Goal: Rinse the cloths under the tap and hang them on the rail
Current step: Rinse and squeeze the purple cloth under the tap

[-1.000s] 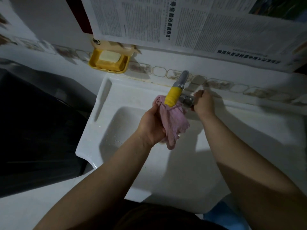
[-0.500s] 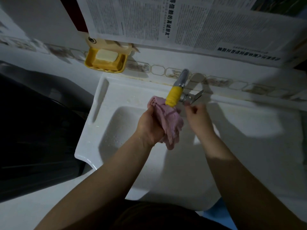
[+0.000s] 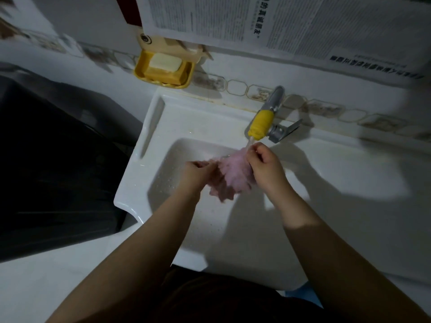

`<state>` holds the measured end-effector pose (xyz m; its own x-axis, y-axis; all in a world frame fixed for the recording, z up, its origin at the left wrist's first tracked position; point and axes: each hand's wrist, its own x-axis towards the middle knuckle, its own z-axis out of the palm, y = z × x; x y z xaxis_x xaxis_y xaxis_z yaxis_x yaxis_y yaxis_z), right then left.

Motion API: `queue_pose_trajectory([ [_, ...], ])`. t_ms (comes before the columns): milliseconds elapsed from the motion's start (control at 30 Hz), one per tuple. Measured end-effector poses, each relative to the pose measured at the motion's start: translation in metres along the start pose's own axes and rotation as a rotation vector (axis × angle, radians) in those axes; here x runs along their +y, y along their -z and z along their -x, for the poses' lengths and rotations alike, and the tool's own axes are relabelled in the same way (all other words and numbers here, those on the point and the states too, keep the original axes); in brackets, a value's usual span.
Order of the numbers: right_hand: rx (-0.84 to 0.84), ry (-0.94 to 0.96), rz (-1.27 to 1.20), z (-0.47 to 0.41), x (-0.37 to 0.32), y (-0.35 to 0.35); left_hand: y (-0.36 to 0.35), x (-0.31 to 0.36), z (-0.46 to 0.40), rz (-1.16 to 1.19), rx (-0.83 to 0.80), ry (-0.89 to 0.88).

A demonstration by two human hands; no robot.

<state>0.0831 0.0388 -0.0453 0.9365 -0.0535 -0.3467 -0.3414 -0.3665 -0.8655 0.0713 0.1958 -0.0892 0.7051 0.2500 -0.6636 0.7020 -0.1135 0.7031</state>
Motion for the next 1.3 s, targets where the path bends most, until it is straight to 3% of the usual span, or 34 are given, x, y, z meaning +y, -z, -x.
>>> queue_pose_trajectory([
  [67,-0.063,-0.027,-0.109,-0.006,-0.003,-0.005,0.0,0.002,0.002,-0.242,0.186,-0.257],
  [133,-0.092,-0.066,-0.206,-0.011,-0.005,-0.012,-0.002,0.011,0.004,-0.227,-0.002,-0.438],
  [200,-0.082,-0.115,-0.307,-0.018,-0.009,-0.013,-0.005,0.025,0.012,-0.115,-0.223,-0.355],
  [267,-0.136,-0.168,-0.318,-0.024,-0.008,-0.008,-0.005,0.033,0.007,0.045,-0.214,-0.343],
  [334,-0.3,-0.212,-0.236,-0.026,-0.007,0.003,-0.005,0.037,0.002,0.236,-0.175,-0.331],
  [400,-0.354,-0.247,-0.188,-0.024,-0.008,0.01,-0.008,0.038,0.001,0.303,-0.168,-0.282],
  [500,-0.093,-0.071,-0.184,-0.017,-0.01,-0.004,-0.022,0.041,0.002,0.373,-0.069,-0.172],
  [600,0.066,0.187,0.092,-0.008,-0.008,-0.035,-0.038,0.049,0.011,0.304,-0.113,-0.072],
  [667,0.156,0.128,0.164,-0.023,-0.005,-0.037,-0.051,0.046,0.011,0.283,-0.101,0.005],
  [734,0.22,0.03,0.057,-0.036,-0.006,-0.032,-0.053,0.046,0.015,0.439,-0.101,0.121],
  [901,0.117,0.207,0.18,-0.024,-0.004,-0.047,-0.045,0.052,0.01,0.422,-0.111,0.132],
  [1001,0.18,-0.007,0.2,-0.051,-0.003,-0.034,-0.054,0.048,0.015,0.432,-0.094,0.169],
  [1168,0.191,0.153,0.268,-0.021,-0.009,-0.051,-0.045,0.052,0.008,0.475,-0.139,0.118],
  [1301,0.151,0.002,0.453,-0.05,-0.003,-0.027,-0.052,0.045,0.015,0.543,-0.264,0.218],
])
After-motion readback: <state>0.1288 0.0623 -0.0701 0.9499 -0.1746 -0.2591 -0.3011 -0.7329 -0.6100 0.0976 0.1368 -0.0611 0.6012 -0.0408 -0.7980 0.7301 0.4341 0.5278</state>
